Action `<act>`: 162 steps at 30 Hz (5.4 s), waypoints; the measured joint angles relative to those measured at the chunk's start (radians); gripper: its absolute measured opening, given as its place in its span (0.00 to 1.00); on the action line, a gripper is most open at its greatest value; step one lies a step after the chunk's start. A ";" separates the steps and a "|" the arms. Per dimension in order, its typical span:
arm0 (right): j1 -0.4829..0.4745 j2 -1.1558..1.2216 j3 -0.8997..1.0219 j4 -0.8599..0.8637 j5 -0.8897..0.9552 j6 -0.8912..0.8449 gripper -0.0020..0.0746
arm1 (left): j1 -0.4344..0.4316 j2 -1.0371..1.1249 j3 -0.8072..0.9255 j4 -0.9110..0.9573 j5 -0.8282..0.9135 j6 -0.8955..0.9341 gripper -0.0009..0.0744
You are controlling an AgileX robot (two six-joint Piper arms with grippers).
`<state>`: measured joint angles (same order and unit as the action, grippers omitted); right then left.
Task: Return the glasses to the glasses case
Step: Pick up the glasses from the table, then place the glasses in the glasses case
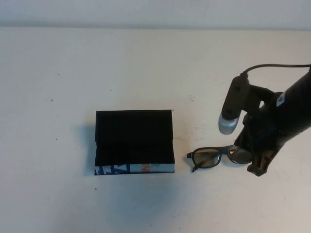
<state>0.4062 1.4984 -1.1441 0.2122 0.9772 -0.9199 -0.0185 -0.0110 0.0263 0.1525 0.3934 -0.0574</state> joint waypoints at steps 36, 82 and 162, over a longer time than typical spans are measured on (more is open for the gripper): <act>0.005 0.457 -0.226 -0.111 -0.021 -0.395 0.59 | 0.000 0.000 0.000 0.000 0.000 0.000 0.01; 0.210 0.222 -0.366 -0.172 0.077 -0.202 0.12 | 0.000 0.000 0.000 0.000 0.000 0.000 0.01; 0.322 0.742 -0.784 -0.018 0.084 -0.218 0.32 | 0.000 0.000 0.000 0.000 0.002 0.000 0.01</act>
<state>0.7281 2.2402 -1.9278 0.1937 1.0613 -1.1380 -0.0185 -0.0110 0.0263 0.1525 0.3957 -0.0574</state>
